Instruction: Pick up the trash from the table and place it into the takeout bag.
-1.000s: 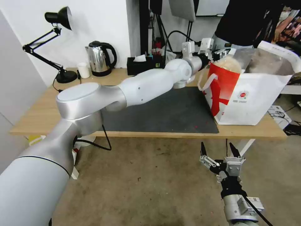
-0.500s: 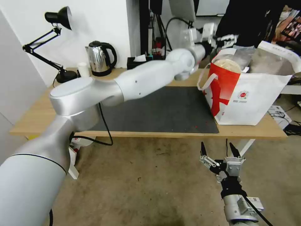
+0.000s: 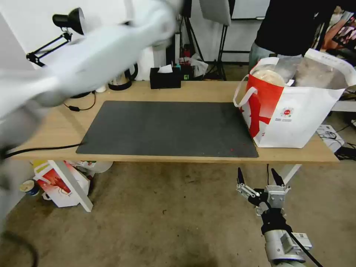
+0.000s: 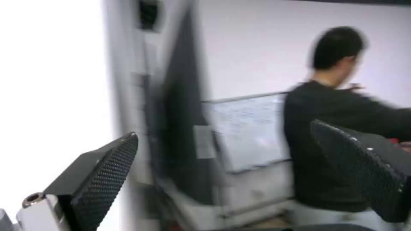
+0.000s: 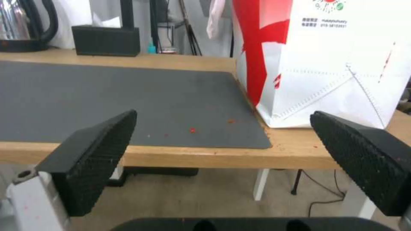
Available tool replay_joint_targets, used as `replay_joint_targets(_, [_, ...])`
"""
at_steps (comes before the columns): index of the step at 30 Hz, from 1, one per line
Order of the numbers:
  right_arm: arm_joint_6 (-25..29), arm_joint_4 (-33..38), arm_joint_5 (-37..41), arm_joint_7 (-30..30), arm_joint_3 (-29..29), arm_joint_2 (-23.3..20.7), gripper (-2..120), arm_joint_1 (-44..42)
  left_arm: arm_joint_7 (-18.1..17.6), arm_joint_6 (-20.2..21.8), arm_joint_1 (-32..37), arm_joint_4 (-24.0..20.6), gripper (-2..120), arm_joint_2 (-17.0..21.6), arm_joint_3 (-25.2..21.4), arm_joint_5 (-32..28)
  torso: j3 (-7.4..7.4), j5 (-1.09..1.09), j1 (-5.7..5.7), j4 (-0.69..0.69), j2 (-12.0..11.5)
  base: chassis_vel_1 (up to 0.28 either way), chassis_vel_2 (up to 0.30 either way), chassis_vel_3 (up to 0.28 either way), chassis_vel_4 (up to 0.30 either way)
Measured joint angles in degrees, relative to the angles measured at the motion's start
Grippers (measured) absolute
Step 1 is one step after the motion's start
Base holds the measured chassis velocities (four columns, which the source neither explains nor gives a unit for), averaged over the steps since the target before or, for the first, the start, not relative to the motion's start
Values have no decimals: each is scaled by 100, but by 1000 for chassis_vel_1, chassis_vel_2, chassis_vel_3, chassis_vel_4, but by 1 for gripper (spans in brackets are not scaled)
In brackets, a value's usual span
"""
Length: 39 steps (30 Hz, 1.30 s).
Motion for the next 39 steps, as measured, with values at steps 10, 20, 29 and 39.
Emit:
replay_joint_targets(10, [0, 0, 0, 0, 0, 0, 100, 1, 733, -434, 5289, -2355, 100, 2504, -5073, 1233, -2, 9, -3, -3, 2, 0, 0, 0, 0])
replay_joint_targets(20, [0, 0, 0, 0, 0, 0, 100, 1, 1011, -394, 8592, -3532, 100, 923, -7312, 2095, 0, 9, -1, -3, 1, 0, 0, 0, 0])
replay_joint_targets(29, [0, -1, 0, 0, 0, 0, 100, 1, 1565, -472, 9988, -4156, 100, -343, -7356, 3055, -1, 10, -1, -2, 1, 0, 0, 0, 0])
replay_joint_targets(39, [0, 0, 0, 0, -1, 0, 100, 1, 2177, -1058, 11257, -4170, 100, -1771, -6954, 4530, -1, 12, -1, -2, 1, 0, 0, 0, 0])
